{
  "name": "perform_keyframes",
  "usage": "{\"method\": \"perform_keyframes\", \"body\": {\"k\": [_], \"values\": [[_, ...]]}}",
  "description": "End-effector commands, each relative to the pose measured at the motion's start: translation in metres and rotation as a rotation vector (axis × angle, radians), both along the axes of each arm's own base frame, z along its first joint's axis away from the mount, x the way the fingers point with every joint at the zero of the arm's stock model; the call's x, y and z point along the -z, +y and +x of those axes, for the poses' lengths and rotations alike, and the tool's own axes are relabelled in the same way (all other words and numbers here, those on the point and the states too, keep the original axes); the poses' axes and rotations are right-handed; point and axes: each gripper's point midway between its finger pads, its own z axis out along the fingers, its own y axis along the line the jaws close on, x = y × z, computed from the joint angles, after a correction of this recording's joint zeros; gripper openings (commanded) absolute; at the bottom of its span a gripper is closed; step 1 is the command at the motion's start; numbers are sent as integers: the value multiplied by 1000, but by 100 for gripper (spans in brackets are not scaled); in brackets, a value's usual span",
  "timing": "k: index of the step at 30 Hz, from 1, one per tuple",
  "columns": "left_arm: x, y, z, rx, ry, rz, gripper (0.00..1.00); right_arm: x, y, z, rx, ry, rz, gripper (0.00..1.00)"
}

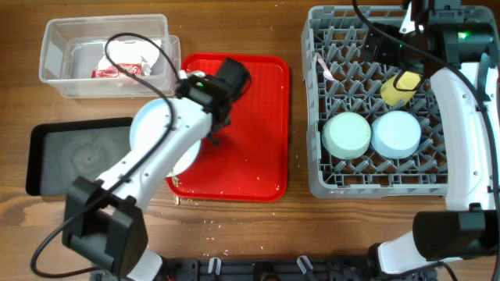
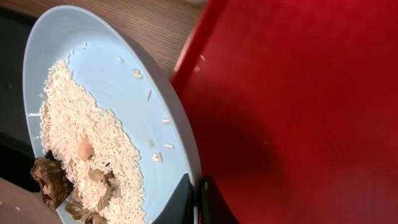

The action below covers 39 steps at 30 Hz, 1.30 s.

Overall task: Sort waste into correct bins and load items into the dishwasher rack
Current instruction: 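Carry the plate with the left gripper over the black tray, then tilt the plate with the left gripper to dump rice onto the black tray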

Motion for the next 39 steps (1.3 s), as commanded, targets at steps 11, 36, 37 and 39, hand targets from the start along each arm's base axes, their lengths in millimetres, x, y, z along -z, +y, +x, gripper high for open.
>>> {"method": "perform_keyframes", "body": {"k": [11,36,37,39], "values": [[-39,120,49,-209,-162,-154,4,4,-3,2,22,6,-7,100],[-128,235,17,-363,-517,-1004,4,4,-3,2,22,6,-7,99],[-127,243,15,-375,-529,-993,4,4,-3,2,22,6,-7,100],[-133,245,6,-365,-546,-1060,4,4,-3,2,22,6,-7,100]]}}
